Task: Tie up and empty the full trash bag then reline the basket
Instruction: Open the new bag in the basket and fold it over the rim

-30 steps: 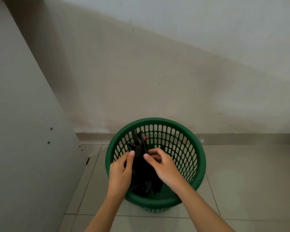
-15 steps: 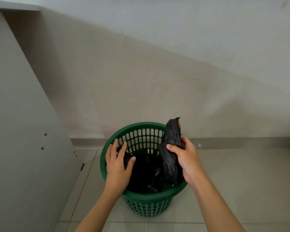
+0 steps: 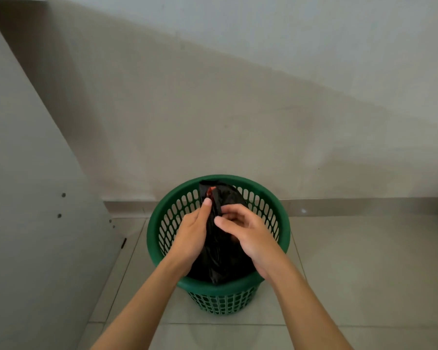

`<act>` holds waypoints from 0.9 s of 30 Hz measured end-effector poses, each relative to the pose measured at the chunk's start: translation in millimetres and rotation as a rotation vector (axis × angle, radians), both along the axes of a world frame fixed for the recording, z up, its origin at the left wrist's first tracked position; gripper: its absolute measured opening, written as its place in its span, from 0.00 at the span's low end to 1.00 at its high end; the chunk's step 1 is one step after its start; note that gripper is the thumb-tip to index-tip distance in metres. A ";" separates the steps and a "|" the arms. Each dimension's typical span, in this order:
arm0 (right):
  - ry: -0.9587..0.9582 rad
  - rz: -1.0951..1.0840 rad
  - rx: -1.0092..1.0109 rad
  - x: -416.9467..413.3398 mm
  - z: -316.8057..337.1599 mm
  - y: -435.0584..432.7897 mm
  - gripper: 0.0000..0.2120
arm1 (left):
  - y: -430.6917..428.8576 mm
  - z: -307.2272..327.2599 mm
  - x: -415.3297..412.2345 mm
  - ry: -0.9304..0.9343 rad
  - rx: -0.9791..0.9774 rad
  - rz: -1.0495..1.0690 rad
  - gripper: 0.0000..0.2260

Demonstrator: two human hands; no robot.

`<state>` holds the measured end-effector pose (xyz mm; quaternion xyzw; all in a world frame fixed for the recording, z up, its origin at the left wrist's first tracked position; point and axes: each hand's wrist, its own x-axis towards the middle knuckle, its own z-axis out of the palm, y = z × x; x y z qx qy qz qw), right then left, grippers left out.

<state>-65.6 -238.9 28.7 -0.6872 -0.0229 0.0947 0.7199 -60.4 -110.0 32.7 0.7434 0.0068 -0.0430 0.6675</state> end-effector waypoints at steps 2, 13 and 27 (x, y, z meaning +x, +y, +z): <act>-0.018 -0.046 -0.044 0.6 -0.3 5.1 0.05 | 0.9 1.6 -3.0 0.077 -0.094 -0.045 0.20; 0.024 -0.731 0.234 15.7 15.1 -33.9 0.08 | 45.2 17.1 -1.8 0.157 -0.378 0.485 0.06; -0.012 -0.507 -0.353 -26.7 -33.5 -46.5 0.15 | 59.3 1.6 -15.8 0.145 -0.405 0.548 0.13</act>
